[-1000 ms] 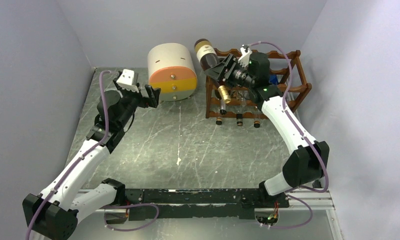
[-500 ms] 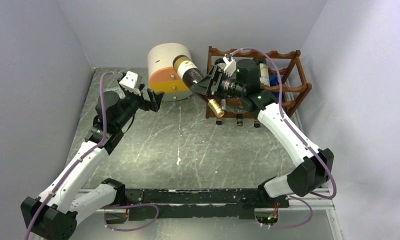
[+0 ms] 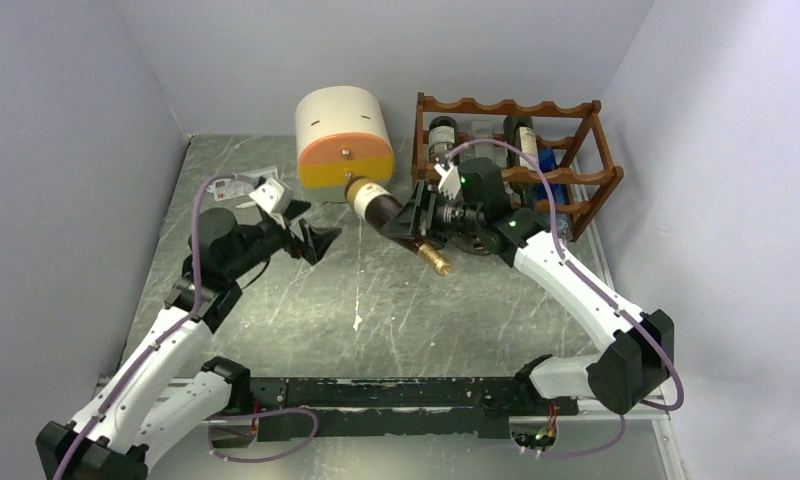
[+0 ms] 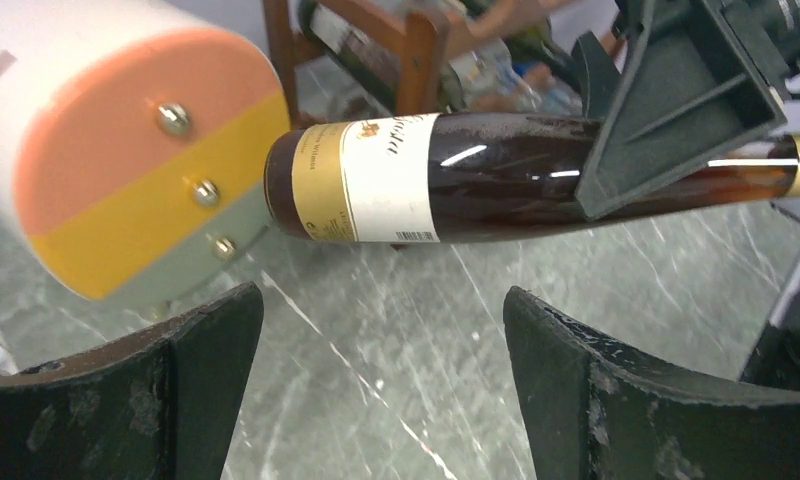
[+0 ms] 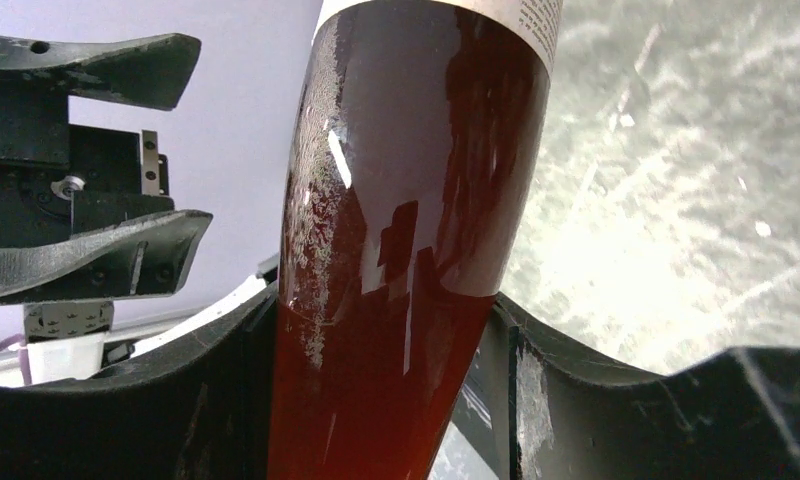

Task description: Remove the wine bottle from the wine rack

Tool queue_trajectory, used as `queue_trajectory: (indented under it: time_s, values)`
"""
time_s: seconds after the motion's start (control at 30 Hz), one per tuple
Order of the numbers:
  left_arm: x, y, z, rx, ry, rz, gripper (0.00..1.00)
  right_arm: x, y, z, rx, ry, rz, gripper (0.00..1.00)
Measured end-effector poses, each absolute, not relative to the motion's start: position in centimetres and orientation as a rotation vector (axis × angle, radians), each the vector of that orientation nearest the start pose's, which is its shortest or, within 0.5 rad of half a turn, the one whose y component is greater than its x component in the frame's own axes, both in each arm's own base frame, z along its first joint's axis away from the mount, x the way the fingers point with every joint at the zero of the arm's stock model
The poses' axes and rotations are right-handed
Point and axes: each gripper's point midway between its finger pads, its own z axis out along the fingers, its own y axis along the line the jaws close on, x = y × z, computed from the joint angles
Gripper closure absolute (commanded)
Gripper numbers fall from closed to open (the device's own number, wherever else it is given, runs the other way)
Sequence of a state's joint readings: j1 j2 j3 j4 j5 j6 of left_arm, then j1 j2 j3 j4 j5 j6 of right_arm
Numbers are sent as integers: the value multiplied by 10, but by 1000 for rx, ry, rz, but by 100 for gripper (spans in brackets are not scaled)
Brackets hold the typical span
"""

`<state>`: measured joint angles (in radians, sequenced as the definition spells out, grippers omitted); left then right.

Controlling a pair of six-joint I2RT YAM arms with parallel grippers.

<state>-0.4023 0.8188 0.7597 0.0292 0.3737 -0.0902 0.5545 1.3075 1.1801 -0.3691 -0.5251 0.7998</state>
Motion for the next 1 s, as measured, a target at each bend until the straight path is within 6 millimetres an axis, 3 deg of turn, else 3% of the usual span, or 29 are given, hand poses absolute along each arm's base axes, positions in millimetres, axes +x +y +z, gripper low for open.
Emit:
queue_trajectory:
  time_s: [0.1,0.2,0.4,0.7,0.87,1.0]
  values:
    - [258,-193,277,601,1571,-717,7,245,286,245,-57,2376,1291,100]
    - [247,-198,269,671,1549,-742,7,233,278,225,-27,2444,1264,100]
    - [221,-223,274,871,1394,-775,7,217,268,204,6,2513,1239,100]
    - [180,-262,275,1160,1150,-757,7,218,272,196,66,2539,1265,100]
    - [155,-287,298,1181,995,-752,7,220,275,168,213,2600,1280,100]
    - [133,-310,299,1230,920,-757,7,219,277,145,378,2682,1276,100]
